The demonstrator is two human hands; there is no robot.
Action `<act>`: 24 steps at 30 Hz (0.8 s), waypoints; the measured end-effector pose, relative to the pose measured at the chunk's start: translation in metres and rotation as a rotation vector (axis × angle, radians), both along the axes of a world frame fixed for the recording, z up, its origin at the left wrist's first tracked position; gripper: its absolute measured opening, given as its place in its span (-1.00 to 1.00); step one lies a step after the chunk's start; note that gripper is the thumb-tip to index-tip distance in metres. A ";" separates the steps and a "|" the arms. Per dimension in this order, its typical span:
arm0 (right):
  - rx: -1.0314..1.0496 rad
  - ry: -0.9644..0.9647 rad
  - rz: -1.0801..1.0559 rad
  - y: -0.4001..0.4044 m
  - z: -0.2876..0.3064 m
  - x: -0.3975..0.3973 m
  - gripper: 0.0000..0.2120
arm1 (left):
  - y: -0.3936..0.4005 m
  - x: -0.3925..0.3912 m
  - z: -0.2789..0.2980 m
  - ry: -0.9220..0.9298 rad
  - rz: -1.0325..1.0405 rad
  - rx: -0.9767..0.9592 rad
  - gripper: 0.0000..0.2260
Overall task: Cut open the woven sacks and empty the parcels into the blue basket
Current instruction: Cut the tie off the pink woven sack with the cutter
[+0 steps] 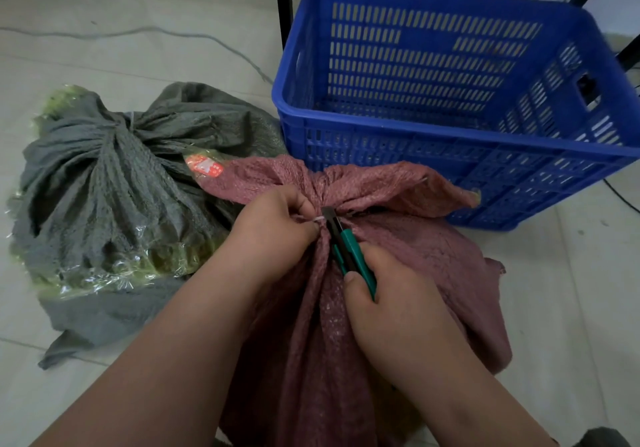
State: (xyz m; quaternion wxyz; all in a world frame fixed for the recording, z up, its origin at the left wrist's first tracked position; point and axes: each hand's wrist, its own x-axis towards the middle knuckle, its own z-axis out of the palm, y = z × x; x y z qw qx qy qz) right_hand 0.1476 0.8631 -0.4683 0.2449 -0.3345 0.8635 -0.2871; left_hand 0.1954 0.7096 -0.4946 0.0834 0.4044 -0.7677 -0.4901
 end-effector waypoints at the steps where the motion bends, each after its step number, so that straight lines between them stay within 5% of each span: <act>1: -0.003 0.014 0.002 0.000 0.001 -0.001 -0.84 | 0.000 -0.002 -0.001 0.042 0.040 0.058 -0.78; 7: -0.028 0.061 -0.021 0.002 0.003 -0.007 -0.88 | 0.006 -0.012 0.000 0.164 0.106 0.127 -0.88; 24: 0.046 0.118 -0.027 0.003 0.002 -0.017 -0.79 | 0.018 -0.018 0.006 0.013 -0.046 -0.245 -0.79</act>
